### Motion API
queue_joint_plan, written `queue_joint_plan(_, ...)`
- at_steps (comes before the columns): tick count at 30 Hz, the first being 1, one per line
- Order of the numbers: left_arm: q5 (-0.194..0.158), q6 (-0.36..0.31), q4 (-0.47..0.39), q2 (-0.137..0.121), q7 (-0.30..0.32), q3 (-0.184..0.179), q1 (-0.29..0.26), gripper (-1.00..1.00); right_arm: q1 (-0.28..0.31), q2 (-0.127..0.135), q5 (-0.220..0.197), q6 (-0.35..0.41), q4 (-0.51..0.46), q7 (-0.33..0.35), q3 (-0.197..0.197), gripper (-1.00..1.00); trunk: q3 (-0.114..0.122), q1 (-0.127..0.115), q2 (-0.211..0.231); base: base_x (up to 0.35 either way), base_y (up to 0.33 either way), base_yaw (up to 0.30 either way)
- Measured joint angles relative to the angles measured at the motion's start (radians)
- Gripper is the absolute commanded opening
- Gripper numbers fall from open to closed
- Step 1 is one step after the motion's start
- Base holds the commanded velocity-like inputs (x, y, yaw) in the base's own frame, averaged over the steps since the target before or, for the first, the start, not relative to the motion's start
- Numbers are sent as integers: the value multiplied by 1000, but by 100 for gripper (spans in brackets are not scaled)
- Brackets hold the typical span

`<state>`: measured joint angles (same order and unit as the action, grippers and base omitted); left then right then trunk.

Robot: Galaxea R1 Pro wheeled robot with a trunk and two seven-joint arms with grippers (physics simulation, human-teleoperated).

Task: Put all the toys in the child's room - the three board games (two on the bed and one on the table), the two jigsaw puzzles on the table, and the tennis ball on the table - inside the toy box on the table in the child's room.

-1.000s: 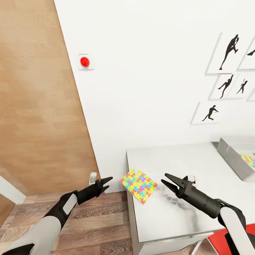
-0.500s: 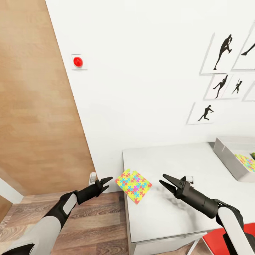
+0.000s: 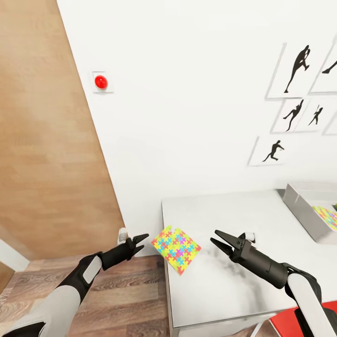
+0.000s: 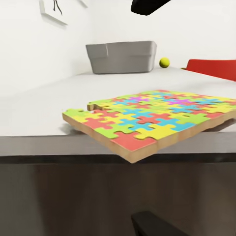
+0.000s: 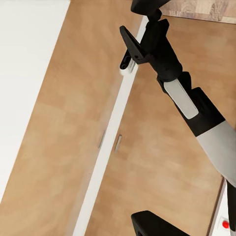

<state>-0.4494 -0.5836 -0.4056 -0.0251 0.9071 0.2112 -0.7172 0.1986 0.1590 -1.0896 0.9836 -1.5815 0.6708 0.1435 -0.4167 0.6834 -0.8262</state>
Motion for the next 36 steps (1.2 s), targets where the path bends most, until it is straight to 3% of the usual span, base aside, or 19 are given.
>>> queue_joint_plan(36,-1,2,-1,-1,5,1,0,100,0,0,1,-1,0,-1,0,100,0,0,0,-1,-36,0)
